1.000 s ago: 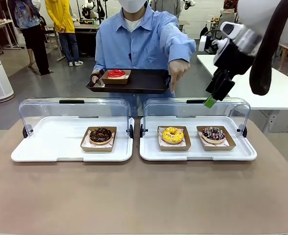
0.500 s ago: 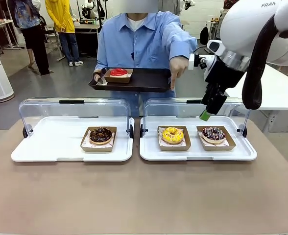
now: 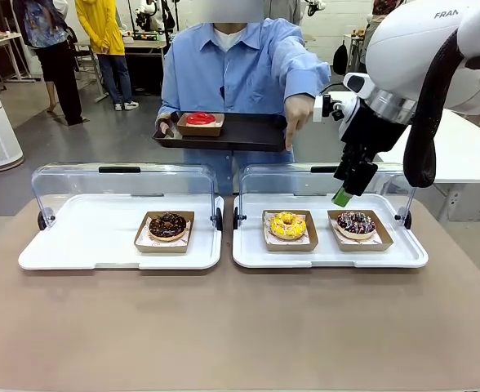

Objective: Provide the desired donut to the person.
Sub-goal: Pick up and lift the Paper togo box containing the Donut pointed at by the person.

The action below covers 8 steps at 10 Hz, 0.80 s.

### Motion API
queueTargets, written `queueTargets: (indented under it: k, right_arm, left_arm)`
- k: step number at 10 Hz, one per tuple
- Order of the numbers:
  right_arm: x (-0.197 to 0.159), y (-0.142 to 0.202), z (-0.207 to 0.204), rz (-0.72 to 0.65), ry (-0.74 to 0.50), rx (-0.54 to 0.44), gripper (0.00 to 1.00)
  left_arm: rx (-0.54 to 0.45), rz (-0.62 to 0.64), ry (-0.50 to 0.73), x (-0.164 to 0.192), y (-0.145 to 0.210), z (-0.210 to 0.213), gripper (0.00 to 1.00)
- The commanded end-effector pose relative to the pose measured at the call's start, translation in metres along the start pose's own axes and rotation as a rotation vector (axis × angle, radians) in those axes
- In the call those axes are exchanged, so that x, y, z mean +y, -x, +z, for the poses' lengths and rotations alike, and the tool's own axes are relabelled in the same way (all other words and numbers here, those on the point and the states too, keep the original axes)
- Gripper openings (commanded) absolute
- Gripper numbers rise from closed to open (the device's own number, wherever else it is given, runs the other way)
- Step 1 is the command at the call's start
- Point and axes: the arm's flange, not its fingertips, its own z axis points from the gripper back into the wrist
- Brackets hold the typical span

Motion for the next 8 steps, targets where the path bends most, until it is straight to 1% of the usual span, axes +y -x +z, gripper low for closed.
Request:
queueTargets:
  k: [1,4,5,6,8]
  right_arm:
    - [0.000,-0.001,0.000,0.000,0.004,0.003,1.00]
    - [0.000,0.000,0.000,-0.001,0.000,-0.001,1.00]
    - [0.012,-0.004,-0.006,0.082,-0.002,0.076,1.00]
    - [0.021,-0.016,-0.017,0.175,0.010,0.160,1.00]
    - [0.029,-0.037,-0.039,0.253,0.040,0.260,1.00]
  left_arm:
    - [0.003,0.005,-0.016,0.000,0.000,0.000,1.00]
    - [0.003,0.005,-0.016,0.000,0.000,0.000,1.00]
    - [0.003,0.005,-0.016,0.000,0.000,0.000,1.00]
    - [0.003,0.005,-0.016,0.000,0.000,0.000,1.00]
    - [0.003,0.005,-0.016,0.000,0.000,0.000,1.00]
